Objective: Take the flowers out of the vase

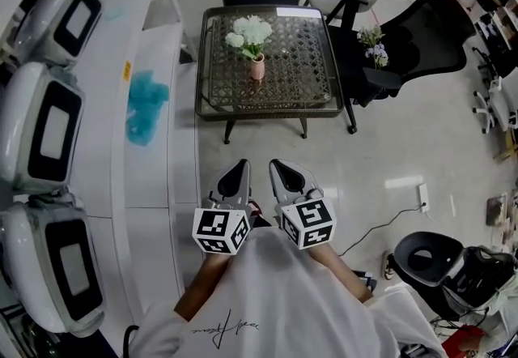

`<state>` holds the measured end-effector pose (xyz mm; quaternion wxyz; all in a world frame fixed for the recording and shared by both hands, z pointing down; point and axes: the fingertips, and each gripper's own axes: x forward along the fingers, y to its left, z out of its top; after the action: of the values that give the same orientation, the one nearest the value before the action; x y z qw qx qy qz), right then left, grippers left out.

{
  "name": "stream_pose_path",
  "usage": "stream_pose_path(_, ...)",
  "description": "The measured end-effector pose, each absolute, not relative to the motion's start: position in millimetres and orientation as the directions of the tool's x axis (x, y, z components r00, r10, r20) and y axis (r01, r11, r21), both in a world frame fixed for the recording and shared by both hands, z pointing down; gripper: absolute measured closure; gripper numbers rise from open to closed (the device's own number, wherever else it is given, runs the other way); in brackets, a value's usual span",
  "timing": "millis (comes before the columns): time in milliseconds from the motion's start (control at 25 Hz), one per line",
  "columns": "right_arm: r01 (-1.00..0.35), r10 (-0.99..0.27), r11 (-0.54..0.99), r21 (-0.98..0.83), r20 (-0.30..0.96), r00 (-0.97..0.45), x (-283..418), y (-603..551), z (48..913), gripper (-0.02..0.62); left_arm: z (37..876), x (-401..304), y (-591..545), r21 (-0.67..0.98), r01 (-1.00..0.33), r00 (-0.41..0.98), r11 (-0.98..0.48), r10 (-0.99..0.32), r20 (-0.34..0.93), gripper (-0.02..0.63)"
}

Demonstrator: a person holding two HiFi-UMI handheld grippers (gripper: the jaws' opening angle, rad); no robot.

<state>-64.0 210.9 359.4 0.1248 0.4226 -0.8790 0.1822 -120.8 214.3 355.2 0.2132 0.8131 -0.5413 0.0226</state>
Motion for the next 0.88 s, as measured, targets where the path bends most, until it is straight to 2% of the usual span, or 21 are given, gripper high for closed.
stream_pose_path(880, -0.801, -0.714, 0.560, -0.210, 0.368, -0.596, -74.2, 186.4, 355.7, 0.584, 356.1, -122.4, 188.4, 0.340, -0.871, 0.450, -0.354, -0.854, 0.262, 0.607)
